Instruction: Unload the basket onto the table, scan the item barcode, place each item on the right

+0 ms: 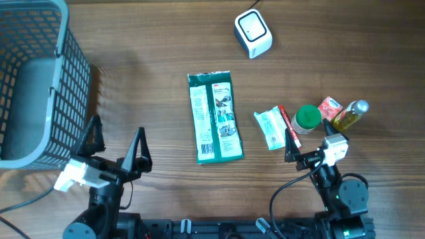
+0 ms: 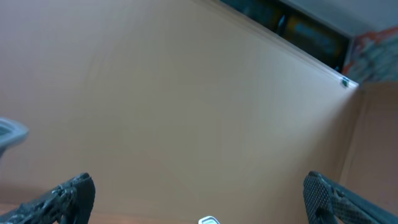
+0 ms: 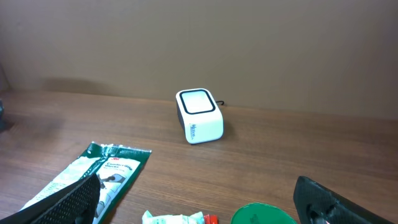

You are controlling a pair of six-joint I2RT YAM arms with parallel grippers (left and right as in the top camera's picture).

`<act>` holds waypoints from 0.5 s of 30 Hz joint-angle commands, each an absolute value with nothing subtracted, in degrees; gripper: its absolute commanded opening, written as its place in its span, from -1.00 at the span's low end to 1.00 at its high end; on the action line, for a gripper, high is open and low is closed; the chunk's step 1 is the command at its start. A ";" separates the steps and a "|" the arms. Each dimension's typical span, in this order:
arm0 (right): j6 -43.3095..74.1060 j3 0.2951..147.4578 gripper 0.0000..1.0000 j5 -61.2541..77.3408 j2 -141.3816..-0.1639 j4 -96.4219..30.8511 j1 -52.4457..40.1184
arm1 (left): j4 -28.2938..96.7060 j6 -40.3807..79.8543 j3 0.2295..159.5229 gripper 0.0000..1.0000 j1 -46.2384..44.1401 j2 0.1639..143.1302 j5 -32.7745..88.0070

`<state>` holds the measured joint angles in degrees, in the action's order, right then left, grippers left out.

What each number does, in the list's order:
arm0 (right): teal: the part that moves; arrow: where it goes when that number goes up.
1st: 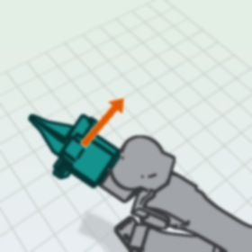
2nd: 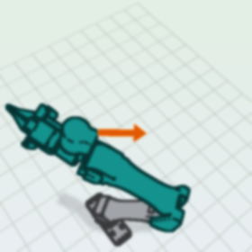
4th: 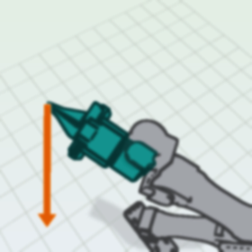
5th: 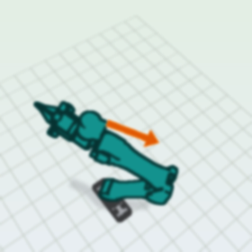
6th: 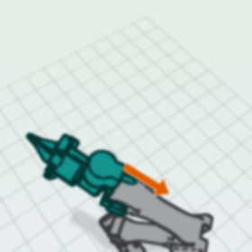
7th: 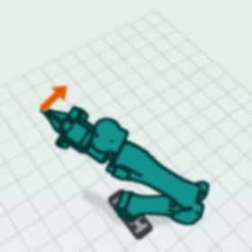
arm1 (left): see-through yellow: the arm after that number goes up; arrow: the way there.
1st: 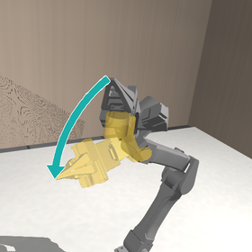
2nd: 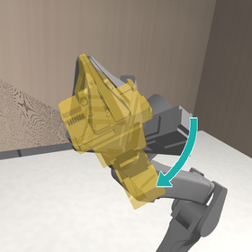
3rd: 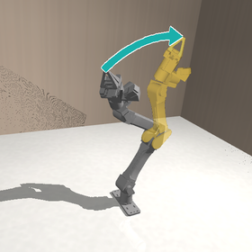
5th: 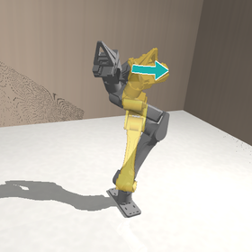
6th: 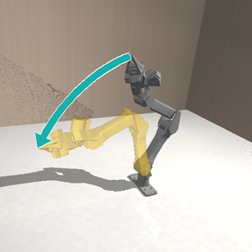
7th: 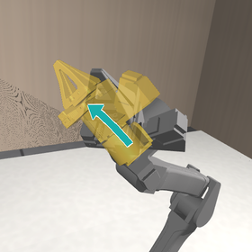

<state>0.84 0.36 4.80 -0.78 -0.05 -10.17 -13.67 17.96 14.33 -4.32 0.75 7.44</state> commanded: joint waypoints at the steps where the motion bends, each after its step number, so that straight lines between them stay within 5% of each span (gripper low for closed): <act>1: 1.65 0.32 0.99 3.86 -0.27 0.08 -9.89 | -19.38 11.70 10.26 1.00 -4.01 0.32 8.93; 15: 1.65 0.32 1.00 3.86 -0.27 0.08 -9.89 | -19.92 11.75 1.23 1.00 -3.84 0.30 8.95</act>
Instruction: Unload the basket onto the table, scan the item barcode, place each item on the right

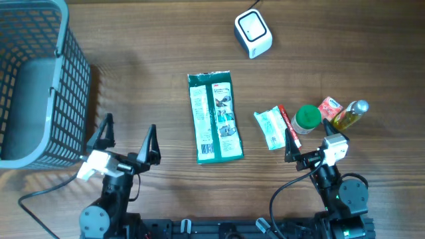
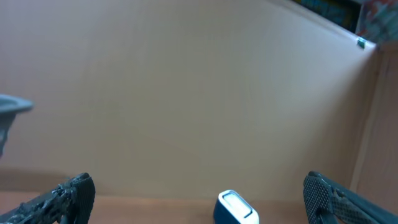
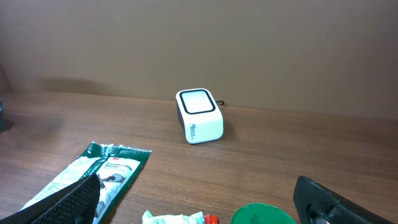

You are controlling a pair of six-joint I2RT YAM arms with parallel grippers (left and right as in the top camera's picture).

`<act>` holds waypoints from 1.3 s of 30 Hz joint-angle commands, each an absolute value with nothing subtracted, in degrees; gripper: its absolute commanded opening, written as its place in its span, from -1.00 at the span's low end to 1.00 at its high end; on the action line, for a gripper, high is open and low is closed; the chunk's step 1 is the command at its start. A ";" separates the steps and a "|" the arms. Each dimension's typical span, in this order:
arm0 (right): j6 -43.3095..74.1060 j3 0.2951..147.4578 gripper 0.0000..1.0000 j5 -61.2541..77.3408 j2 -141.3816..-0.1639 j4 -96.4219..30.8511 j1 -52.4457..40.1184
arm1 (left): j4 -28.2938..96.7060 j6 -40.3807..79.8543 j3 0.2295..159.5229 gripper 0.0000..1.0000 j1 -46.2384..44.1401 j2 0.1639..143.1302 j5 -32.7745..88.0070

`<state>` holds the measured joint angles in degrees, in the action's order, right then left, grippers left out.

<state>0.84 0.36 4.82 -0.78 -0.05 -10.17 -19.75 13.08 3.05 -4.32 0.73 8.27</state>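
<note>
The white barcode scanner [image 1: 253, 33] stands at the far side of the table, also visible as the scanner [image 2: 236, 208] and the scanner [image 3: 199, 116]. A long green package [image 1: 215, 117] lies flat mid-table. To its right are a small white-green packet [image 1: 270, 129], a red tube [image 1: 289, 120], a green-lidded jar [image 1: 307, 118], a red pack [image 1: 329, 106] and an oil bottle [image 1: 350, 114]. My left gripper [image 1: 129, 127] is open and empty, near the front, left of the package. My right gripper [image 1: 307, 138] is open and empty, just in front of the jar.
A grey mesh basket [image 1: 66, 79] fills the left side, close to my left gripper; its rim [image 2: 12, 106] shows in the left wrist view. The green package [image 3: 87, 177] and jar lid [image 3: 261, 216] lie low in the right wrist view.
My left gripper has shifted a little to the right and farther from the front edge. Its camera now shows more of the scanner. The right arm and the items have not moved.
</note>
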 commanded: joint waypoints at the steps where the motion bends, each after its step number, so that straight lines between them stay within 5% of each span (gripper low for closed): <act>1: 1.65 0.32 1.00 3.86 -0.27 0.08 -9.89 | -19.90 11.75 0.75 1.00 -3.84 0.30 8.95; 17: 1.65 0.32 1.00 3.86 -0.27 0.08 -9.89 | 4.25 11.75 0.32 1.00 -3.40 0.21 4.43; 39: 1.65 0.32 0.99 3.86 -0.27 0.08 -9.89 | 4.12 11.77 0.32 1.00 -2.07 0.21 4.45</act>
